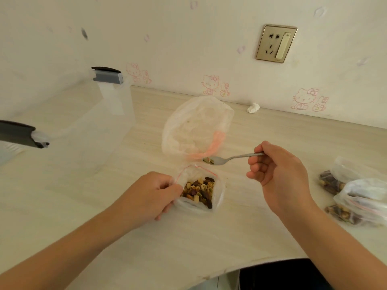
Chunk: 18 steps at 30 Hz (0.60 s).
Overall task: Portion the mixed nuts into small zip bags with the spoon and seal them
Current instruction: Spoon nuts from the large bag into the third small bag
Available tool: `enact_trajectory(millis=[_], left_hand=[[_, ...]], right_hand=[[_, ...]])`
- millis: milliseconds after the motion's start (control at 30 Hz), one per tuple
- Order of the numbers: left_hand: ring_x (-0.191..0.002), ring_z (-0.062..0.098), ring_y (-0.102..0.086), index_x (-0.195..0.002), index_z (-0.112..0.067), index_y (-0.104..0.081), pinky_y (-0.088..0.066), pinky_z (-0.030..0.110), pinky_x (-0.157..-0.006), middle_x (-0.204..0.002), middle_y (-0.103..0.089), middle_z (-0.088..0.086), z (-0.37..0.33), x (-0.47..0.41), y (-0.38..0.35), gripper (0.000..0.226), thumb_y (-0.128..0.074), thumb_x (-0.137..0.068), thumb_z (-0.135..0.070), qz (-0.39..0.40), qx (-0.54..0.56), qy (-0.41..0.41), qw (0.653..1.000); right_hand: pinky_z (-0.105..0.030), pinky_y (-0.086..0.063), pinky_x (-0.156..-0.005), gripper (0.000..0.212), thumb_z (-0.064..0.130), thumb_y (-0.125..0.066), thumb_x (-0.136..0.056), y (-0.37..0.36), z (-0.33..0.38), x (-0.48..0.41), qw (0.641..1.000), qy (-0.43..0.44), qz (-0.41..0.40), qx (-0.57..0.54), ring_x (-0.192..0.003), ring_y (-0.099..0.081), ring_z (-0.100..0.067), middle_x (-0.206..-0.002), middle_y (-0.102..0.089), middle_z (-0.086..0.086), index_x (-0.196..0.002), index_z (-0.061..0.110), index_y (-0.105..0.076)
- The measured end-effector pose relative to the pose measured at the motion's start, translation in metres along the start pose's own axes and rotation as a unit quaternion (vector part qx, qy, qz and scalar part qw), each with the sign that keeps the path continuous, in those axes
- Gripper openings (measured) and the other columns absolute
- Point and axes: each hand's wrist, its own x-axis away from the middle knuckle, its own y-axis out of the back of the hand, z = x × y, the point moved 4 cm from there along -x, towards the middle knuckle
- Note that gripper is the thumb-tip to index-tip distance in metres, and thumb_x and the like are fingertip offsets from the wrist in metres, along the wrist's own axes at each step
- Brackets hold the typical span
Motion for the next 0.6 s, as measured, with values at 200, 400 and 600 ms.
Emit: enact_trajectory(millis=[200,400,600], left_hand=[[-0.042,0.017,-0.053,-0.056,-0.022,-0.062,-0.037,0.021,-0.042,-0.053,-0.063,0.002,-0.008,-0.004,0.007,0.041,-0.06,-0.096,-0.028,0.027,0.032,0.008,0.999],[-0.041,0.018,-0.051,-0.059,-0.018,-0.064,-0.035,0.021,-0.042,-0.051,-0.06,0.004,-0.011,-0.003,0.009,0.031,-0.056,-0.079,-0.04,0.043,0.058,0.008,0.997],[-0.041,0.016,-0.052,-0.055,-0.022,-0.064,-0.036,0.022,-0.039,-0.051,-0.06,0.004,-0.01,-0.009,0.012,0.03,-0.057,-0.077,-0.041,0.05,0.06,0.008,0.997]], right_hand=[[-0.035,-0.059,-0.057,0.028,0.024,-0.055,-0.105,0.0,0.0,0.056,0.958,0.208,0.071,0.182,-0.056,-0.068,-0.025,-0.074,-0.072,-0.011,-0.085,0.02,-0.075],[-0.026,-0.057,-0.07,0.02,0.031,-0.057,-0.101,-0.005,0.001,0.072,0.898,0.297,0.148,0.289,-0.072,-0.073,-0.021,-0.085,-0.075,0.003,-0.099,0.031,-0.076],[-0.033,-0.06,-0.061,0.025,0.02,-0.061,-0.103,-0.005,-0.006,0.036,0.985,0.141,-0.015,0.095,-0.061,-0.068,-0.023,-0.079,-0.074,-0.016,-0.089,0.012,-0.08]])
